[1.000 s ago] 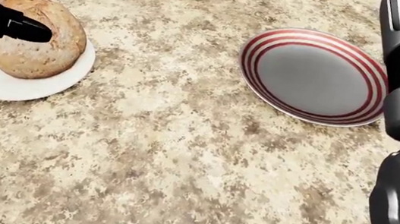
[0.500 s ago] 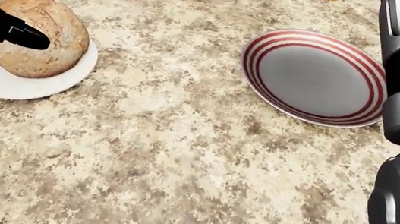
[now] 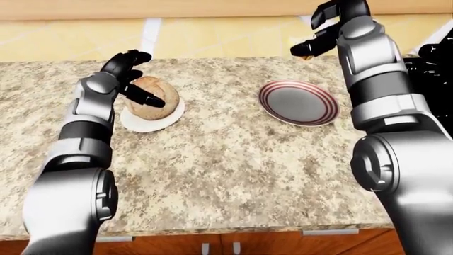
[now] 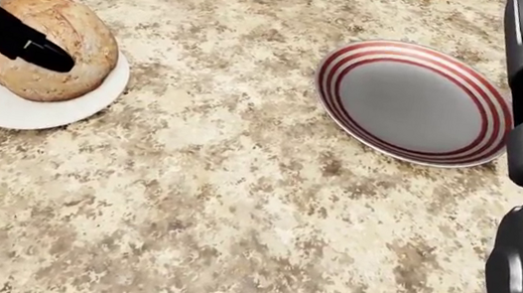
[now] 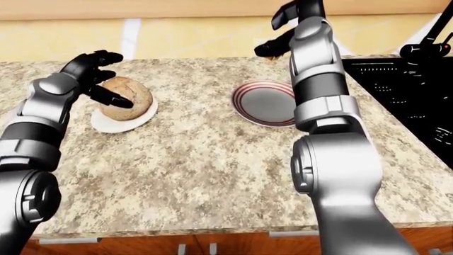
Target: Place all breads on the cutting board.
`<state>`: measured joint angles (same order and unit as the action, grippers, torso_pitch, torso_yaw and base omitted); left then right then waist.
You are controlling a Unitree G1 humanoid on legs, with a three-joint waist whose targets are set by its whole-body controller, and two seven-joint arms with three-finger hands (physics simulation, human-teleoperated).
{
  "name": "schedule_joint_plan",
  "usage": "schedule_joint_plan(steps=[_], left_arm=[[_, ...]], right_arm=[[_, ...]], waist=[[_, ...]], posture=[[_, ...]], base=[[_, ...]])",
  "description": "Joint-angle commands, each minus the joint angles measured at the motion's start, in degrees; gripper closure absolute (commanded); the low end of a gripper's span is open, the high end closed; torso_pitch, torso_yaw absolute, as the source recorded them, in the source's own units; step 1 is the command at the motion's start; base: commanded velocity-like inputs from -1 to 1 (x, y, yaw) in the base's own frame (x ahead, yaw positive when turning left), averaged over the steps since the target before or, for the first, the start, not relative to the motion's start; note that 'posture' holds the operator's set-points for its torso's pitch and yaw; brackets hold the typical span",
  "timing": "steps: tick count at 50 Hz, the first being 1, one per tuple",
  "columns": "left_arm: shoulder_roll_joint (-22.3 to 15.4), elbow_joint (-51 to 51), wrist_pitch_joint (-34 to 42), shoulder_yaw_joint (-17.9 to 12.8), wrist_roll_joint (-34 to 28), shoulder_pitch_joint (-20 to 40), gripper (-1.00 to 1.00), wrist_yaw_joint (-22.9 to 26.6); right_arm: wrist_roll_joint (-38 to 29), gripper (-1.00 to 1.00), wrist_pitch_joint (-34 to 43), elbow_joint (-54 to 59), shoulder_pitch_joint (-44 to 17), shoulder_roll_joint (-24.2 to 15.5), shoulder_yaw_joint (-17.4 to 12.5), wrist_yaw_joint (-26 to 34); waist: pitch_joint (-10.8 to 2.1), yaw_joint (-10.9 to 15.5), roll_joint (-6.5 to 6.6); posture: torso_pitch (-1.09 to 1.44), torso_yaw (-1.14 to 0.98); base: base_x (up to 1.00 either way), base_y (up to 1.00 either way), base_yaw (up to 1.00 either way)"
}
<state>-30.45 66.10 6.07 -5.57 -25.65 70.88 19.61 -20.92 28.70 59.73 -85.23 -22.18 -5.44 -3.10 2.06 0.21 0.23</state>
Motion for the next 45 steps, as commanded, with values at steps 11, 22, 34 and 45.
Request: schedule_joint_plan(steps=[11,22,34,45], left_arm=[[-0.61,-0.44,-2.62,0.06,-2.37,2.75,-0.68,-0.90],[-0.20,0.26,-3.49,0.22,-3.87,2.27,-0.71,-1.19],[0.06,0.57,-3.67,0.05,-4.30,2.49,-0.67,-1.23],[0.28,0.89,-3.78,0.02,-4.51,2.51,-0.63,-1.66]], right_arm=[[-0.51,1.00,-1.51,-2.68,-2.16,-0.40,0.02,-0.40],[-0.39,1.00,-1.37,-3.29,-1.86,-0.39,-0.06,-0.32],[-0.49,1.00,-1.34,-3.05,-2.33,-0.54,0.00,-0.15],[-0.57,1.00,-1.04,-3.46,-2.61,-0.73,0.01,0.09]], waist=[[-1.98,0.01,0.16],[-2.08,0.03,0.14],[-2.09,0.04,0.16],[-2.11,0.05,0.17]], posture=[[0.00,0.00],[0.00,0.00],[0.00,0.00],[0.00,0.00]], base=[[0.00,0.00,0.00],[0.00,0.00,0.00],[0.00,0.00,0.00],[0.00,0.00,0.00]])
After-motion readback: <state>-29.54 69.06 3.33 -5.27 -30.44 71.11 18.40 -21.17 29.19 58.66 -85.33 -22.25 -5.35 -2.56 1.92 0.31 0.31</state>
